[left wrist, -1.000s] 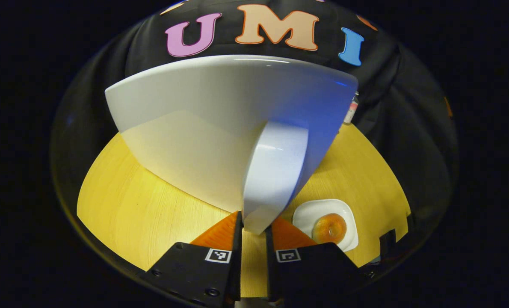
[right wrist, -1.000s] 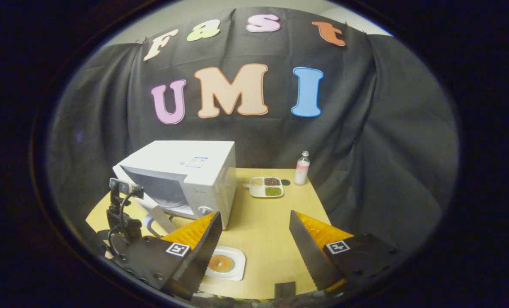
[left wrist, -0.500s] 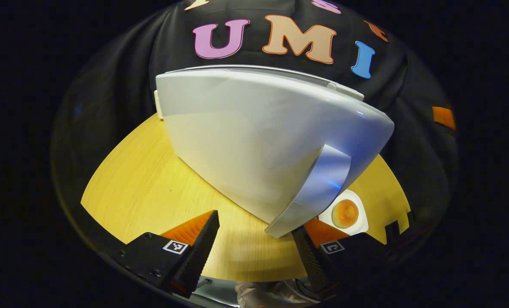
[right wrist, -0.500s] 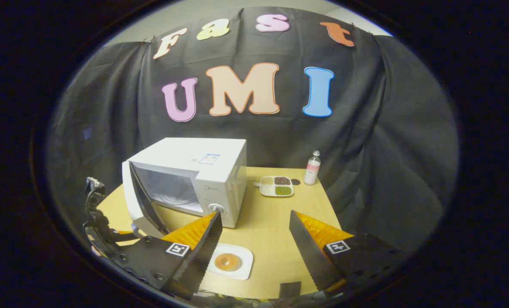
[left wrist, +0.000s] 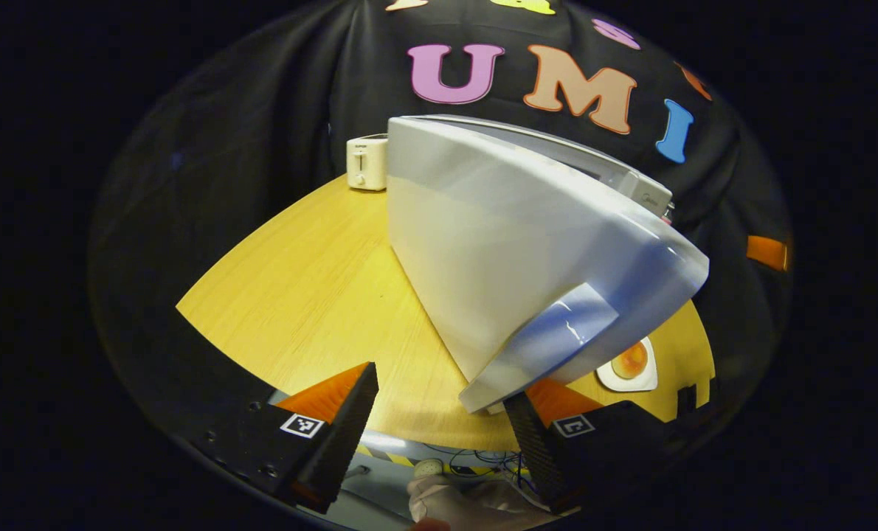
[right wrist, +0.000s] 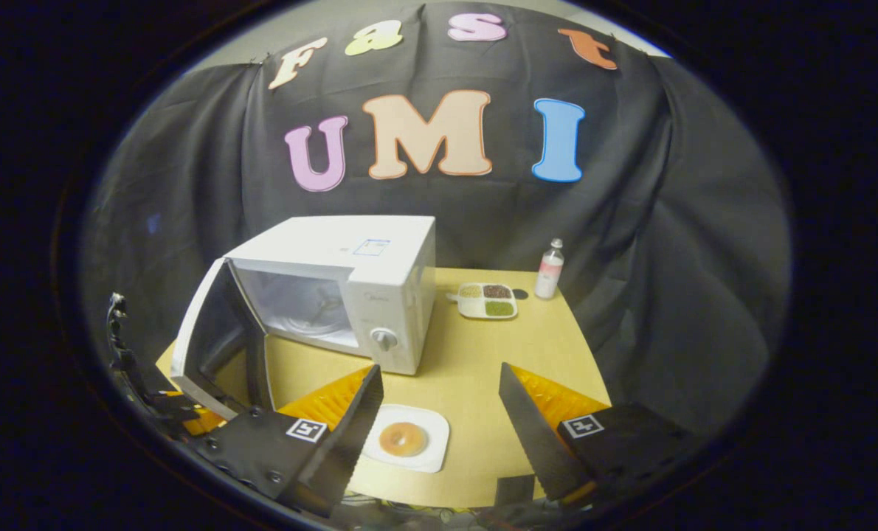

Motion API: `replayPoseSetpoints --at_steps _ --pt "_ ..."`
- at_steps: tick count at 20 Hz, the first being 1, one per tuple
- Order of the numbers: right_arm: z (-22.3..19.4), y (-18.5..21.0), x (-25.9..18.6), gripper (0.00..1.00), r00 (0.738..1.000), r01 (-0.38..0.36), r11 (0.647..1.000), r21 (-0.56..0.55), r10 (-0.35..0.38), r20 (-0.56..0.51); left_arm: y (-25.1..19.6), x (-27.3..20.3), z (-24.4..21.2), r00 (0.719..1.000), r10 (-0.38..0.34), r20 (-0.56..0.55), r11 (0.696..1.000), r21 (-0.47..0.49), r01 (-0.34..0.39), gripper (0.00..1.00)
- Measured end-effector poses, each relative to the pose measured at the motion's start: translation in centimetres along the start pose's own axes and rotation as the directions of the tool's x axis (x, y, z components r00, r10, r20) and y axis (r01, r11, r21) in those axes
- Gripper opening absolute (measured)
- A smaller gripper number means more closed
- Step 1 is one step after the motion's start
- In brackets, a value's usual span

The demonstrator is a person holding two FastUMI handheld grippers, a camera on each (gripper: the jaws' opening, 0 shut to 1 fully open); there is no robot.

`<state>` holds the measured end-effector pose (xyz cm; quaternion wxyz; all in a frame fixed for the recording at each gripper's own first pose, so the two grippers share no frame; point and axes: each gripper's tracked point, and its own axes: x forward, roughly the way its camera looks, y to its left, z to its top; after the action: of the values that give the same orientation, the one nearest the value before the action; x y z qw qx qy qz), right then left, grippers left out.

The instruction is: Open the microwave oven with the left hand, put the food in, and close the microwave oven.

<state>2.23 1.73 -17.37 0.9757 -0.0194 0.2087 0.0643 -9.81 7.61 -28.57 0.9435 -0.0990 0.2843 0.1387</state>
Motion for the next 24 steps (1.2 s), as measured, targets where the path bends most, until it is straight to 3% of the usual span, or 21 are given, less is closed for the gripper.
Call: replayPoseSetpoints --at_steps 6,8,9,10,11,12,13,14,18,21,24 --pt "-2.9 2.4 0.7 1.00 0.999 -0.002 1.000 -0.009 0.001 -0.051 5.2 -1.6 -0.6 1.000 0.029 -0.005 0.996 -0.078 -0.029 0.97" --pt "-4.8 3.2 1.3 0.94 0.996 0.004 1.000 0.001 -0.004 -0.088 6.4 -1.5 -0.7 1.000 0.022 -0.012 0.992 -0.121 -0.023 0.97" --pt "-5.5 3.5 1.6 1.00 0.994 0.010 1.000 0.002 -0.010 -0.105 6.9 -1.5 -0.8 1.000 0.017 -0.013 0.990 -0.141 -0.018 0.97" --pt "-6.3 3.7 2.0 1.00 0.992 0.018 1.000 0.003 -0.018 -0.122 7.5 -1.6 -0.8 1.000 0.012 -0.014 0.988 -0.156 -0.014 0.97" --pt "-6.9 3.9 2.5 1.00 0.991 0.026 1.000 0.003 -0.025 -0.135 8.2 -1.7 -0.9 1.000 0.008 -0.015 0.986 -0.165 -0.011 0.97" --pt "-7.5 4.2 2.7 0.94 0.989 0.033 0.999 0.003 -0.032 -0.146 9.0 -1.9 -0.9 1.000 0.005 -0.015 0.986 -0.167 -0.007 0.98" --pt "-7.9 4.4 3.1 0.94 0.987 0.037 0.999 0.005 -0.036 -0.157 9.6 -2.0 -0.8 1.000 -0.001 -0.012 0.986 -0.167 -0.001 0.97" --pt "-8.6 4.5 3.8 1.00 0.984 0.041 0.999 0.002 -0.040 -0.172 10.1 -2.0 -0.8 1.000 -0.010 -0.016 0.985 -0.170 0.007 0.97" --pt "-11.4 4.9 5.5 0.99 0.968 0.028 0.999 -0.038 -0.037 -0.249 12.6 -2.7 -0.9 0.999 -0.011 -0.031 0.984 -0.177 0.006 1.00" --pt "-13.4 5.1 6.9 1.00 0.949 0.005 0.999 -0.051 -0.021 -0.314 15.0 -3.4 -1.1 0.999 0.039 -0.035 0.977 -0.209 -0.045 1.00" --pt "-15.4 5.6 8.1 1.00 0.926 -0.034 0.999 -0.027 0.021 -0.377 18.7 -4.9 -0.6 0.985 0.171 -0.021 0.957 -0.233 -0.171 0.99"
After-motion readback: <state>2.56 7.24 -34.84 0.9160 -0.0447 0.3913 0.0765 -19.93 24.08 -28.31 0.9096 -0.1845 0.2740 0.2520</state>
